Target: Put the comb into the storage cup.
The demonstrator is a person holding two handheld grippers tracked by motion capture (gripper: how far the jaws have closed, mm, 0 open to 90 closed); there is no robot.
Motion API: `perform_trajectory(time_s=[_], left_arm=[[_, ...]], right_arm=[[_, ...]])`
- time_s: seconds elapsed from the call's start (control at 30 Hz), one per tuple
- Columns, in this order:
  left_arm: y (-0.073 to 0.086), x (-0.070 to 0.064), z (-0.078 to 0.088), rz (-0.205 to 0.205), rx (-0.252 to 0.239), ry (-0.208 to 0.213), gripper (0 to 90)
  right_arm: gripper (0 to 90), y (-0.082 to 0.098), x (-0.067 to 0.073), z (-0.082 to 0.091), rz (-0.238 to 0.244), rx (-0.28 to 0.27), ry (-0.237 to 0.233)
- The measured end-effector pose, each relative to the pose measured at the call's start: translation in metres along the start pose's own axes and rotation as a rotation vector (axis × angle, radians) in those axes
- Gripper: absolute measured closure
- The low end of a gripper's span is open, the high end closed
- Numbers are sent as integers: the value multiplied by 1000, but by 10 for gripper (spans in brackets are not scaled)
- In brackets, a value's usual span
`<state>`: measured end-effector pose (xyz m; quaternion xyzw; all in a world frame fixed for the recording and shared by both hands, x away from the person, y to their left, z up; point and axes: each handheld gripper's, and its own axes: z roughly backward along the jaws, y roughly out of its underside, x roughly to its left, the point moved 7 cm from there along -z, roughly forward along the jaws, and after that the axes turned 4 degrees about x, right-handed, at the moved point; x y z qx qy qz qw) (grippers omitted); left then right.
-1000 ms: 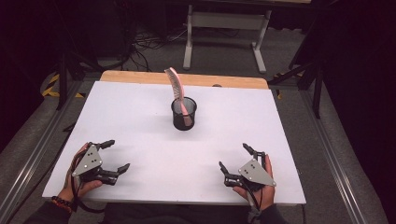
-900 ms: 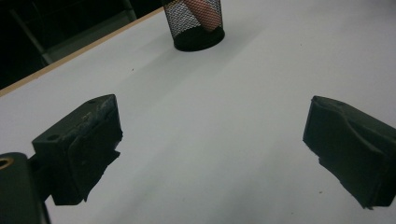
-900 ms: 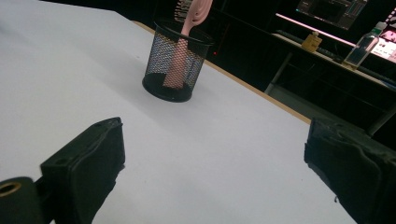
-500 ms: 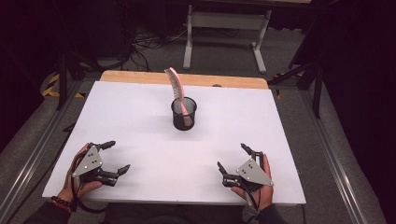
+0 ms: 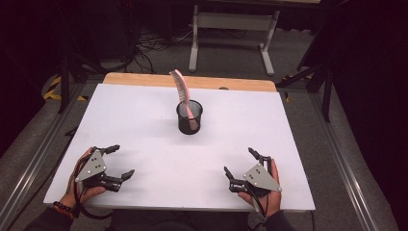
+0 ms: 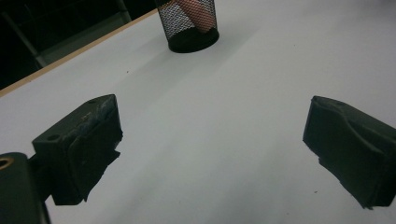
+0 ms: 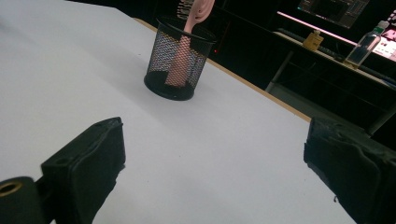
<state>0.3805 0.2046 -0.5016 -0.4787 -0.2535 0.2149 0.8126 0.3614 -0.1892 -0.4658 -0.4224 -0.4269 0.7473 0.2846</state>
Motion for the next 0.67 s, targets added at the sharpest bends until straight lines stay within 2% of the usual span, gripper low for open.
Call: perform_trajectory(time_s=[0.23,0.47,0.67], left_arm=[[0,1,-1,-3,5,1,54],[0,3,-3,10,4,3,54],[1,3,-1,20,4,0,55]], right_arm=[[61,1,0,0,3,0,-4],[61,2,1,-1,12,5,-9],[60,0,1,-2,1,-3,-17]])
